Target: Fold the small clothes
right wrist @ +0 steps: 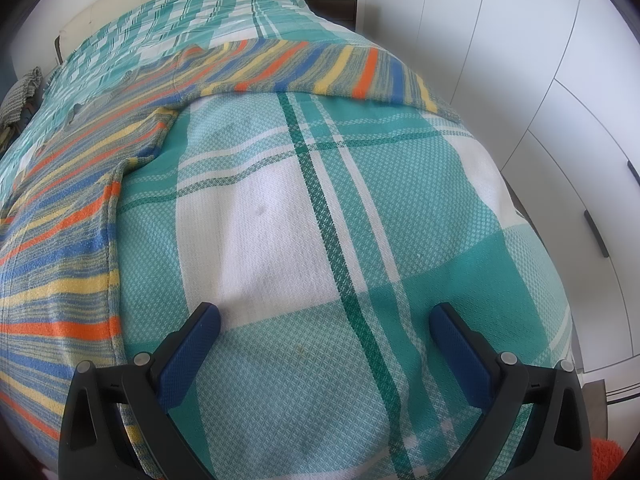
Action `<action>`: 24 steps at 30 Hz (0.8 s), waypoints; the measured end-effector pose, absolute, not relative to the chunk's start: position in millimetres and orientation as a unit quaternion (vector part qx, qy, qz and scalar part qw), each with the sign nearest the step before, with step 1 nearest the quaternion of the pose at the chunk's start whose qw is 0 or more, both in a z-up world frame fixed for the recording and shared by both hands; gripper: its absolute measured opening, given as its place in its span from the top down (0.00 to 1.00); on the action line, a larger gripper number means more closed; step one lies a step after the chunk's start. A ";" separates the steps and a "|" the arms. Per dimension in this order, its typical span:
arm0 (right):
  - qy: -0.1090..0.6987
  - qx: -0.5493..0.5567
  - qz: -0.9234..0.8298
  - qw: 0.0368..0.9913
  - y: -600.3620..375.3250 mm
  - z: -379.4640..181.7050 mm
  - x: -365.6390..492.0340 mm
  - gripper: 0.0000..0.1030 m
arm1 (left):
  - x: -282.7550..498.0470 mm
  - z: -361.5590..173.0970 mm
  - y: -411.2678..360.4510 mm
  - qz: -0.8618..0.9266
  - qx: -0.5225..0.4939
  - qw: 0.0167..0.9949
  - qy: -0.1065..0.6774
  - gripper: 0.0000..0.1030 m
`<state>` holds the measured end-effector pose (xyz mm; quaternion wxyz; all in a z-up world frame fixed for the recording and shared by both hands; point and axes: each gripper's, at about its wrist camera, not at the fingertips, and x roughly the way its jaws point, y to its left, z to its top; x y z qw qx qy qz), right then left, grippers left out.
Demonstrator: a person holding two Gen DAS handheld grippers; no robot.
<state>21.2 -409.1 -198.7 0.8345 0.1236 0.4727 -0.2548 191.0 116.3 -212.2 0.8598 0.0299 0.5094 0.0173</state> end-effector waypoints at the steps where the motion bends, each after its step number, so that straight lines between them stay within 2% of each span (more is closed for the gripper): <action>1: 0.473 0.124 -0.255 0.834 -409.1 -198.7 21.2 0.00 | 190.9 -212.3 116.5 0.017 0.030 0.860 0.509 0.01; 16: 0.478 0.139 -0.247 0.831 -415.5 -192.8 17.7 0.00 | 190.6 -212.4 116.6 0.016 0.029 0.860 0.509 0.01; 18: 0.452 0.206 -0.224 0.839 -429.6 -177.0 7.6 0.02 | 190.1 -211.8 115.7 0.016 0.029 0.861 0.507 0.01; 21: 0.341 0.372 -0.157 0.849 -476.3 -151.6 -17.4 0.02 | 190.0 -211.8 115.3 0.019 0.030 0.862 0.506 0.01; 24: 0.278 0.478 -0.150 0.820 -539.2 -146.3 -19.6 0.07 | 190.3 -211.8 115.5 0.021 0.029 0.862 0.506 0.00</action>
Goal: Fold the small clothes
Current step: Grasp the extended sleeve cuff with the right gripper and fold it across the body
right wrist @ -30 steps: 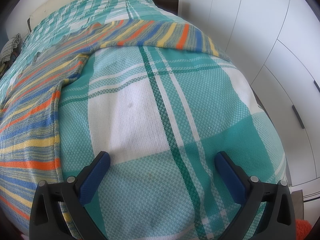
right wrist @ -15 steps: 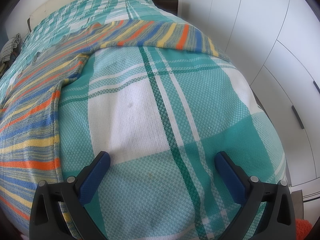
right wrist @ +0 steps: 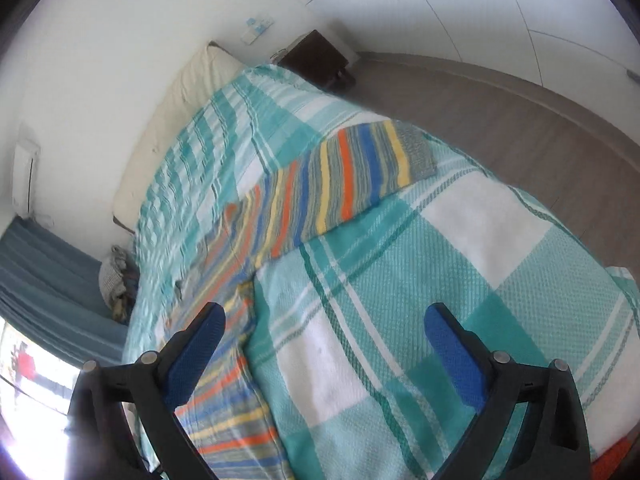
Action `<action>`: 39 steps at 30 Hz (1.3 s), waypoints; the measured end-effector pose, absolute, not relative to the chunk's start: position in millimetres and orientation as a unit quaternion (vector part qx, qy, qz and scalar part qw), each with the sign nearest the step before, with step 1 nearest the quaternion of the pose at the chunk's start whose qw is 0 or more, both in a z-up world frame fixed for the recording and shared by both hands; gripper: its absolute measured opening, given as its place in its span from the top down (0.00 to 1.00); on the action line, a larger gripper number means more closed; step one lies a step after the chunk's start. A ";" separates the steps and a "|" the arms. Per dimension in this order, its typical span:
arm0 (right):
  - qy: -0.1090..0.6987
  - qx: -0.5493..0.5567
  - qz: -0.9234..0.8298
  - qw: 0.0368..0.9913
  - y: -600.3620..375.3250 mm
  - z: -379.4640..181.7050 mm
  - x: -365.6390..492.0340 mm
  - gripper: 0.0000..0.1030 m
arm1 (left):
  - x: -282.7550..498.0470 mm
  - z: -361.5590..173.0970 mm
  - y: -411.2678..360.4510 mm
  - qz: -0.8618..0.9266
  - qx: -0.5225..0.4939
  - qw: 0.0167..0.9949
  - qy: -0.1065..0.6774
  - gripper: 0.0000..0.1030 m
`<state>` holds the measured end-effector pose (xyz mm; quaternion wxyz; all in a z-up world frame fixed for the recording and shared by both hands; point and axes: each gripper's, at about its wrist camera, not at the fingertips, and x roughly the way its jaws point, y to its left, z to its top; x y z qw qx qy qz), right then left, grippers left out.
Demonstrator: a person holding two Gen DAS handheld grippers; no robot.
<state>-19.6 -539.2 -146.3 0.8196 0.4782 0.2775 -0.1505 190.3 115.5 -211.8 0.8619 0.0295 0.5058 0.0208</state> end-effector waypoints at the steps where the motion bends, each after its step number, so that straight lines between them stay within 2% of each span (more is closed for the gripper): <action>1: 0.263 0.509 -0.148 0.806 -559.1 -150.0 -17.6 0.08 | 189.9 -211.8 115.2 0.022 0.029 0.862 0.505 0.00; 5: 0.249 0.624 -0.126 0.730 -614.0 -190.7 -2.6 0.21 | 188.8 -211.6 115.2 0.023 0.029 0.864 0.502 0.01; 13: 0.222 0.663 -0.143 0.700 -646.4 -217.8 37.8 0.22 | 188.5 -211.7 114.7 0.024 0.030 0.866 0.499 0.00; 18: 0.226 0.636 -0.177 0.717 -642.9 -217.8 51.4 0.23 | 187.6 -211.4 114.7 0.026 0.030 0.867 0.496 0.00; 19: 0.229 0.629 -0.186 0.719 -641.1 -217.0 54.8 0.28 | 187.2 -211.4 114.3 0.026 0.030 0.867 0.496 0.00; 21: 0.255 0.607 -0.214 0.722 -643.3 -214.7 60.8 0.65 | 187.5 -211.4 114.5 0.026 0.030 0.867 0.496 0.00; 22: 0.276 0.591 -0.232 0.722 -644.7 -213.1 63.8 0.94 | 187.3 -211.5 114.3 0.026 0.030 0.868 0.496 0.00; 24: 0.281 0.568 -0.247 0.733 -645.6 -198.1 66.8 0.94 | 187.2 -211.7 114.4 0.026 0.030 0.867 0.496 0.00; 27: 0.264 0.487 -0.216 0.804 -619.3 -140.5 91.2 0.94 | 187.2 -211.7 114.7 0.026 0.030 0.867 0.496 0.00; 30: 0.264 0.411 -0.101 0.867 -559.1 -81.7 140.1 0.94 | 188.0 -211.2 114.0 0.026 0.030 0.866 0.498 0.00; 33: 0.287 0.350 0.033 0.891 -478.9 -46.8 198.6 0.93 | 188.6 -211.1 114.6 0.025 0.029 0.866 0.498 0.00; 34: 0.304 0.334 0.075 0.889 -449.7 -43.8 214.9 0.86 | 188.7 -211.0 114.8 0.025 0.029 0.866 0.498 0.00; 35: 0.324 0.323 0.107 0.883 -425.9 -43.9 231.7 0.56 | 188.5 -211.1 114.9 0.025 0.029 0.866 0.498 0.00; 37: 0.355 0.287 0.119 0.882 -389.1 -49.2 250.9 0.16 | 188.1 -210.8 115.4 0.026 0.029 0.867 0.496 0.01; 39: 0.353 0.268 0.119 0.888 -375.2 -51.6 254.6 0.17 | 187.9 -210.5 115.4 0.025 0.030 0.868 0.496 0.01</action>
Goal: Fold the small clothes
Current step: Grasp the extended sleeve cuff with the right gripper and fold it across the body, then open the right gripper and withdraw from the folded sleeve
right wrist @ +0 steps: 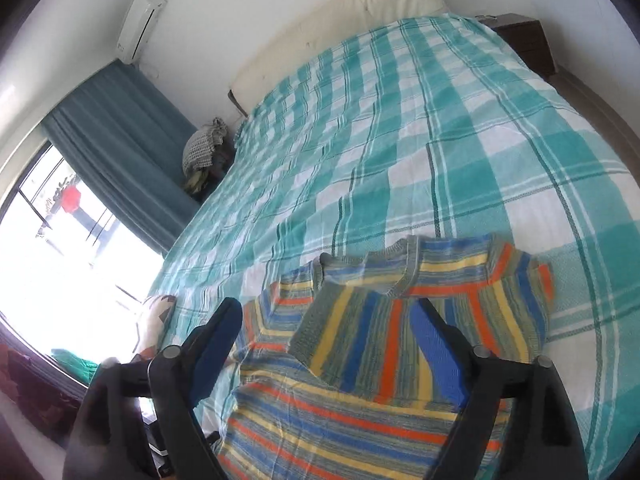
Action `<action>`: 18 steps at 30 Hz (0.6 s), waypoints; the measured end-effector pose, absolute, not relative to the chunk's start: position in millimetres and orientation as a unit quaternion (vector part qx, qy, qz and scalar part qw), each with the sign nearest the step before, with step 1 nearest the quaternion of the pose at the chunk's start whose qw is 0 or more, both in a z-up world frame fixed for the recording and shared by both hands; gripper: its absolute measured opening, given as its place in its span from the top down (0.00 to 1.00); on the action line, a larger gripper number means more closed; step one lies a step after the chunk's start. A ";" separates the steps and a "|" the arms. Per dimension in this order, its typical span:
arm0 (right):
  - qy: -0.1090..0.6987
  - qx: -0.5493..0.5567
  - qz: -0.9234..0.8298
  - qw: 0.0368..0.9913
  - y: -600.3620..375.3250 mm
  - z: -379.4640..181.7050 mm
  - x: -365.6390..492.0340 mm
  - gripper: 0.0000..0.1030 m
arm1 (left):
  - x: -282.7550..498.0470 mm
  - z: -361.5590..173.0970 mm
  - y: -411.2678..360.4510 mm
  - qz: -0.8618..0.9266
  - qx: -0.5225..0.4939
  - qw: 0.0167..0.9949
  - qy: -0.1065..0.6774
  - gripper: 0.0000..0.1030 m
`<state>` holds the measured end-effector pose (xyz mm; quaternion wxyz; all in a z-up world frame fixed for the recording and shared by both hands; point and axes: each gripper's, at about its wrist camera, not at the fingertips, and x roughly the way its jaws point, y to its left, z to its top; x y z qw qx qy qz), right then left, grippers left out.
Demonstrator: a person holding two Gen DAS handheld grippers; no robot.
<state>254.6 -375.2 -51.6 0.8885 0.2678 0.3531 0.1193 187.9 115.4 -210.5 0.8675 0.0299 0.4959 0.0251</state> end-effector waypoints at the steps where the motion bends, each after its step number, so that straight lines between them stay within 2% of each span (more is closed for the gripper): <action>1: 0.354 0.272 0.119 0.887 -375.0 -53.6 253.4 0.17 | 187.8 -210.6 115.2 0.025 0.030 0.867 0.496 0.01; 6: 0.397 0.269 0.047 0.876 -396.6 -70.5 256.2 0.20 | 188.7 -211.0 113.5 0.027 0.030 0.866 0.498 0.00; 8: 0.429 0.244 0.002 0.869 -405.9 -82.9 254.3 0.32 | 188.3 -211.1 112.9 0.027 0.031 0.867 0.497 0.00; 9: 0.442 0.241 -0.012 0.864 -410.4 -92.9 252.9 0.35 | 188.1 -211.1 112.9 0.027 0.031 0.867 0.496 0.00; 11: 0.458 0.246 -0.005 0.854 -414.8 -111.3 249.0 0.57 | 187.4 -211.4 112.7 0.028 0.031 0.868 0.494 0.00; 14: 0.471 0.230 0.028 0.851 -406.9 -134.5 246.1 0.66 | 187.2 -211.2 112.5 0.028 0.032 0.868 0.494 0.00; 16: 0.528 0.178 -0.042 0.829 -409.2 -167.7 251.9 0.71 | 186.3 -211.2 112.6 0.029 0.031 0.869 0.493 0.00; 17: 0.558 0.169 -0.066 0.810 -414.7 -185.0 253.9 0.90 | 185.6 -211.1 112.8 0.029 0.031 0.869 0.492 0.00; 18: 0.549 0.167 -0.071 0.816 -418.1 -185.2 252.5 0.91 | 185.2 -211.0 113.0 0.029 0.031 0.870 0.491 0.01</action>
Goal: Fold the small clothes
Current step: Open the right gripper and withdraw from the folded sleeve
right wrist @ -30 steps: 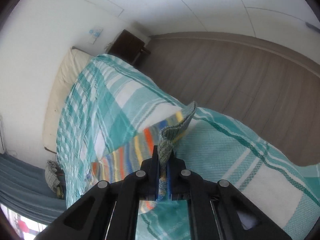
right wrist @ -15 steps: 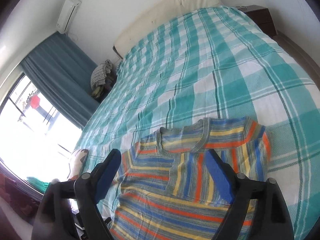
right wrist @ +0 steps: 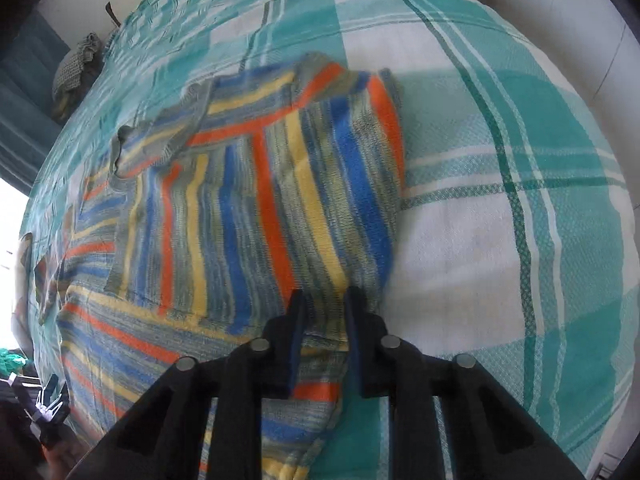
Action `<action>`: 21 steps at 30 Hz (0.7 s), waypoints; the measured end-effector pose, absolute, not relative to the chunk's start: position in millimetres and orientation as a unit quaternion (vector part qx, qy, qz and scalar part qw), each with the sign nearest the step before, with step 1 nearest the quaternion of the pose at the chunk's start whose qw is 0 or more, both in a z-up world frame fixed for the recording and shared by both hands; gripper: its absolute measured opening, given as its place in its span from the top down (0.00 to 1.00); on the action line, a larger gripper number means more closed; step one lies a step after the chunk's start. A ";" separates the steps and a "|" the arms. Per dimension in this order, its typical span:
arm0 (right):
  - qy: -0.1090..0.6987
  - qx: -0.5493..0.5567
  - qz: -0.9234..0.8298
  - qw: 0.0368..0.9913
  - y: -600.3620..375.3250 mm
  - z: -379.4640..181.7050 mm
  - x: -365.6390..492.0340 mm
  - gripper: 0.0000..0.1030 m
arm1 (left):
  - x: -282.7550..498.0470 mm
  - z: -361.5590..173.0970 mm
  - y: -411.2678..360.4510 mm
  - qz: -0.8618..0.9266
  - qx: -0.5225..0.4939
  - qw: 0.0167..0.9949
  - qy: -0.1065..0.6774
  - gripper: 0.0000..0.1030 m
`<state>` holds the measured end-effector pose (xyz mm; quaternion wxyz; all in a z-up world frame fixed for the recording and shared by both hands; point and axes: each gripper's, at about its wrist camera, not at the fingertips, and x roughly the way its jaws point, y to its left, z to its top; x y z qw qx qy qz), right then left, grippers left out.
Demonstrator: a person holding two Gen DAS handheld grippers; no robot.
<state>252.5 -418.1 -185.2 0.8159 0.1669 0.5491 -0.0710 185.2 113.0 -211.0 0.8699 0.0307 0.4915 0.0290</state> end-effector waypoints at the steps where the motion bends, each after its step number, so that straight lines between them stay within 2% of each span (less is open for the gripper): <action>1: 0.534 0.179 -0.064 0.824 -421.3 -179.1 250.7 0.90 | 184.7 -210.8 113.1 0.029 0.031 0.870 0.491 0.01; 4: 0.484 0.244 -0.016 0.840 -427.9 -154.5 241.4 0.89 | 186.2 -211.0 112.8 0.029 0.032 0.869 0.493 0.00; 6: 0.477 0.240 0.007 0.845 -423.4 -147.5 239.0 0.83 | 187.7 -211.1 112.6 0.030 0.030 0.868 0.494 0.00; 8: 0.522 0.216 -0.015 0.825 -420.0 -166.5 241.8 0.67 | 188.2 -211.1 112.1 0.031 0.031 0.869 0.493 0.00; 9: 0.555 0.204 -0.027 0.806 -418.5 -183.3 243.8 0.71 | 188.0 -211.0 112.2 0.031 0.031 0.869 0.492 0.00; 10: 0.555 0.199 -0.027 0.807 -416.3 -188.4 242.7 0.73 | 187.6 -210.9 112.5 0.031 0.031 0.870 0.491 0.00; 14: 0.509 0.221 -0.010 0.832 -411.5 -160.9 222.6 0.73 | 186.4 -211.0 112.7 0.029 0.030 0.870 0.491 0.00; 16: 0.511 0.229 0.032 0.828 -401.2 -151.7 207.8 0.72 | 186.5 -211.1 112.3 0.030 0.030 0.870 0.491 0.00; 18: 0.541 0.217 0.067 0.810 -388.4 -157.5 194.4 0.69 | 186.7 -211.2 111.7 0.031 0.031 0.870 0.491 0.00; 21: 0.603 0.126 -0.002 0.788 -386.7 -184.4 175.5 0.68 | 186.5 -211.1 111.8 0.029 0.030 0.871 0.490 0.01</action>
